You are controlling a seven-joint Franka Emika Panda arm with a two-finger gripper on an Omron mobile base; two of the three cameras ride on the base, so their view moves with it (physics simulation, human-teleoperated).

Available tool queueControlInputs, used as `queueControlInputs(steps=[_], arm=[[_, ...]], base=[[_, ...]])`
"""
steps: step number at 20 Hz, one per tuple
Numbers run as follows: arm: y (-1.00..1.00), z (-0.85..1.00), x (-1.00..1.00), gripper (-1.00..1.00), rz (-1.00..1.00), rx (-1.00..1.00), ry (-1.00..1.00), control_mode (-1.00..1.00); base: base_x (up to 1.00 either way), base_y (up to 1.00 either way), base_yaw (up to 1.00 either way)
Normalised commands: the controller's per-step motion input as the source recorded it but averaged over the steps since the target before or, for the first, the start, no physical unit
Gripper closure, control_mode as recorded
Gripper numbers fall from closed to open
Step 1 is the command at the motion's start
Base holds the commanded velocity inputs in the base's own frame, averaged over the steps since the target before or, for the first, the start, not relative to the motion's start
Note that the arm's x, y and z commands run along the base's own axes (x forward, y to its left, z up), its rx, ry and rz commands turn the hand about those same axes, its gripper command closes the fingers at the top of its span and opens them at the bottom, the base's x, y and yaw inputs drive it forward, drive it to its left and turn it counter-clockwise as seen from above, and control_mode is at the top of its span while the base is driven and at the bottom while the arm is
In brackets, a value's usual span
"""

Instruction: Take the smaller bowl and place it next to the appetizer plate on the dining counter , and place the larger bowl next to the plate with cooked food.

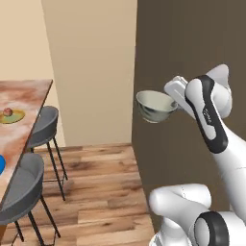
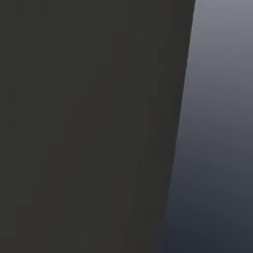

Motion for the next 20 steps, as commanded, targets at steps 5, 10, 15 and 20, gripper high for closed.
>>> queueControlInputs(steps=[5,10,15,20], arm=[[0.00,0.00,0.00,1.00,0.00,0.00,0.00,1.00],[0.00,0.00,0.00,1.00,0.00,0.00,0.00,1.00],[0.00,0.00,0.00,1.00,0.00,0.00,0.00,1.00],[0.00,0.00,0.00,1.00,0.00,0.00,0.00,1.00]], base=[[0.71,-0.20,0.70],[0.54,-0.59,0.52],[0.52,-0.50,0.57],[0.47,-0.24,0.71]])
